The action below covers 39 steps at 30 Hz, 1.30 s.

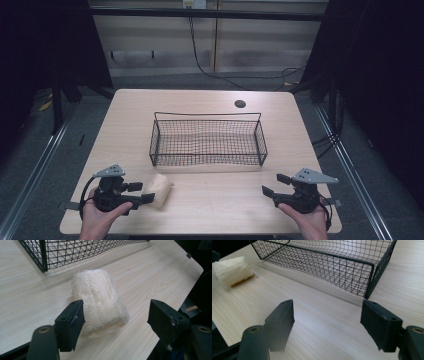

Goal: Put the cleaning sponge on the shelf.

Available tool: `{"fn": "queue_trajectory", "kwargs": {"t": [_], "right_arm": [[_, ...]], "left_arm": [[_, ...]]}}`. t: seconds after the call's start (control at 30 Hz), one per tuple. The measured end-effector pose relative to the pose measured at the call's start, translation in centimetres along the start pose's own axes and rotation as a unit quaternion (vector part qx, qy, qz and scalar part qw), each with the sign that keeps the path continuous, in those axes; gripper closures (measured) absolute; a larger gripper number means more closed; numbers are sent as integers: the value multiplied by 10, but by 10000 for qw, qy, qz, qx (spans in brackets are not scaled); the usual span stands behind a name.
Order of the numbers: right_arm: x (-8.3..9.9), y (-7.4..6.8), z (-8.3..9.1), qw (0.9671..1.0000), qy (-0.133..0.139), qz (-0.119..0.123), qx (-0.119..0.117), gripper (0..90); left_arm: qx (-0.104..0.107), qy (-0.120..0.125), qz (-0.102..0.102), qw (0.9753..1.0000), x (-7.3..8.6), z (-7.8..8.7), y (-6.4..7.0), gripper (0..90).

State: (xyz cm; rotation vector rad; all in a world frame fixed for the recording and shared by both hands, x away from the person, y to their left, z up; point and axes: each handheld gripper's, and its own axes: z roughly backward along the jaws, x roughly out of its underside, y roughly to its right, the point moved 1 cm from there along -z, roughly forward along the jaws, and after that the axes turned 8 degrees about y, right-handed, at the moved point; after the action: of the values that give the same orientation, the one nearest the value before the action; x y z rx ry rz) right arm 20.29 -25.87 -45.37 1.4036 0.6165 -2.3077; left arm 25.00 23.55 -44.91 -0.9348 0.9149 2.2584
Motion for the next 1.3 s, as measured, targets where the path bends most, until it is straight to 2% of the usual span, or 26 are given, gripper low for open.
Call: {"fn": "queue_trajectory", "kwargs": {"t": [0.13,0.27,0.4,0.5,0.6,0.73,0.77,0.87,0.93,1.07,1.17,1.2,1.3], "right_arm": [[-1,-1,3,9999,107,-66,31,273],[-1,-1,3,9999,44,-154,4,273],[-1,-2,1,9998,-98,-189,-58,272],[-1,-3,1,9998,-111,-178,-12,265],[-1,-3,1,9997,-110,-230,-34,265],[-1,-4,0,9996,-154,-224,-55,263],[0,-4,-1,9995,-220,-209,-79,260],[0,-5,-3,9991,-334,-204,-133,259],[0,-5,-3,9990,-358,-206,-141,259],[0,-5,-4,9989,-382,-221,-139,252],[0,-5,-5,9987,-410,-234,-164,250],[0,-5,-5,9986,-441,-239,-161,250],[0,-5,-6,9984,-464,-254,-189,250]], "left_arm": [[55,-86,-30,9999,-1,0,1,308],[-4,-203,-138,9997,-3,2,2,332],[-113,-280,-47,9995,-4,0,2,329],[-121,-371,-25,9992,-8,-2,3,329],[-168,-572,-43,9982,-14,-5,4,326],[-115,-711,28,9974,-17,-7,4,320],[-124,-764,130,9969,-19,-8,4,303],[-108,-797,130,9967,-21,-8,8,325],[-87,-875,55,9961,-27,-7,13,341],[-120,-987,63,9950,-33,-8,14,340],[-169,-1164,104,9930,-39,-10,10,331],[-202,-1277,69,9916,-42,-11,9,322],[-220,-1338,4,9908,-48,-11,10,320]]}}
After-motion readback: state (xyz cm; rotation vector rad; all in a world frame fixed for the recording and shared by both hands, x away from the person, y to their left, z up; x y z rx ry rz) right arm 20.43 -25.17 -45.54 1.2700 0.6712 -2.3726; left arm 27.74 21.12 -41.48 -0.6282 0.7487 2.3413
